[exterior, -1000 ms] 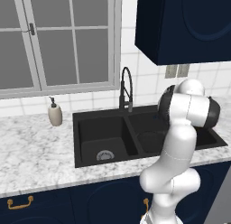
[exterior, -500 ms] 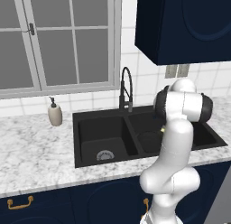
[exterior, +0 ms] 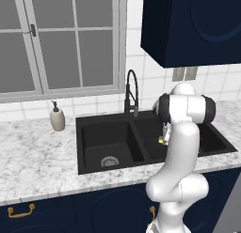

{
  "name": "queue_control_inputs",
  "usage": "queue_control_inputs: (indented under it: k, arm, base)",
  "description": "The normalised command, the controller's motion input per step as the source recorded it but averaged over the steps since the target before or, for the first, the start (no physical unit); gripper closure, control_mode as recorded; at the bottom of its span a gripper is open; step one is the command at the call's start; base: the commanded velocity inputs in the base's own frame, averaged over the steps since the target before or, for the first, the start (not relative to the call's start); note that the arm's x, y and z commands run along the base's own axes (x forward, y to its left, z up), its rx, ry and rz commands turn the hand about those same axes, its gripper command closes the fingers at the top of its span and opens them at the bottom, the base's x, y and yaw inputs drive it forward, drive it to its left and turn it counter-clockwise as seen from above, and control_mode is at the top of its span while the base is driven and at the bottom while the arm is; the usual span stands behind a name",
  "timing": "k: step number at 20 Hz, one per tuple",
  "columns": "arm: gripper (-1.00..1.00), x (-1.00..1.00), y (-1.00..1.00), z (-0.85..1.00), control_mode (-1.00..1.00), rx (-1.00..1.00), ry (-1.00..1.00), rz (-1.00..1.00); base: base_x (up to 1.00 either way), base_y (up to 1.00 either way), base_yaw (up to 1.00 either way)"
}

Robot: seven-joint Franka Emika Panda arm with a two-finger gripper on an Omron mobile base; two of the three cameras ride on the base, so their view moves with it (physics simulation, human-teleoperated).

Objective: Pick the pan and sponge and place them into the sink. Then turn on the water.

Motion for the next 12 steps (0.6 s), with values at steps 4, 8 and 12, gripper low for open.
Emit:
queue_control_inputs:
  k: [4, 8, 12]
  arm:
    - [1.0, 0.08, 0.0, -0.36, -1.0, 0.0, -0.06, 0.0]
    - [1.0, 0.17, -0.01, -0.41, -1.0, 0.0, -0.13, 0.0]
    - [1.0, 0.23, -0.12, -0.48, -1.0, 0.0, -0.08, 0.0]
  base:
    - [0.0, 0.0, 0.0]
    - [0.0, 0.0, 0.0]
    - [0.0, 0.0, 0.0]
